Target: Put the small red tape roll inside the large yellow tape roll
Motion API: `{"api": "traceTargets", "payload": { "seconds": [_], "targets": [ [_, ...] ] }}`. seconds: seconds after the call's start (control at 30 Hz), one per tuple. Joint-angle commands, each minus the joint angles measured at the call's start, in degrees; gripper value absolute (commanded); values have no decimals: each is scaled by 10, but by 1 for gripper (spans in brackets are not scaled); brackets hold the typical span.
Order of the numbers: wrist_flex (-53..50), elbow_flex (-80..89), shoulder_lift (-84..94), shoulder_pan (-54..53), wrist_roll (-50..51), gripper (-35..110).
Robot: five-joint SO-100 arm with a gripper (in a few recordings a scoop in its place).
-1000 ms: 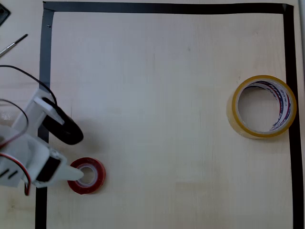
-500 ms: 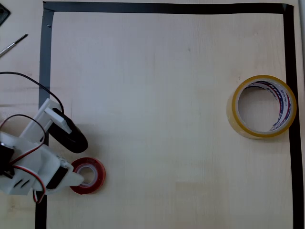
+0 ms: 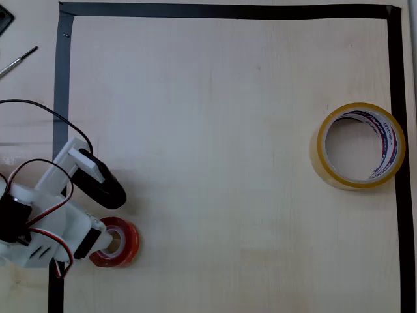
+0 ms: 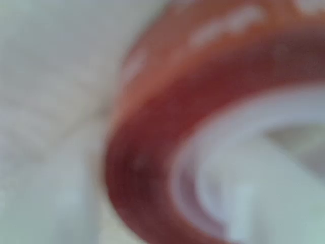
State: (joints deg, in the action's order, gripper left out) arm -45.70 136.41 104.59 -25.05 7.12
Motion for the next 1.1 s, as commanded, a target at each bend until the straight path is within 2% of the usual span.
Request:
{"api": "traceTargets", "payload": {
  "seconds": [0.0, 0.13, 0.3, 0.43, 0.6, 0.83, 1.07],
  "targets": [
    [-3, -27, 21, -2, 4, 0],
    [-10, -11, 119, 28, 4, 0],
    [-11, 5, 318, 131, 1, 0],
    [-25, -78, 287, 215, -1, 0],
    [-14, -158, 199, 265, 0, 0],
    [113, -159, 167, 316, 0, 0],
    [292, -172, 93, 334, 1, 0]
  ]
}}
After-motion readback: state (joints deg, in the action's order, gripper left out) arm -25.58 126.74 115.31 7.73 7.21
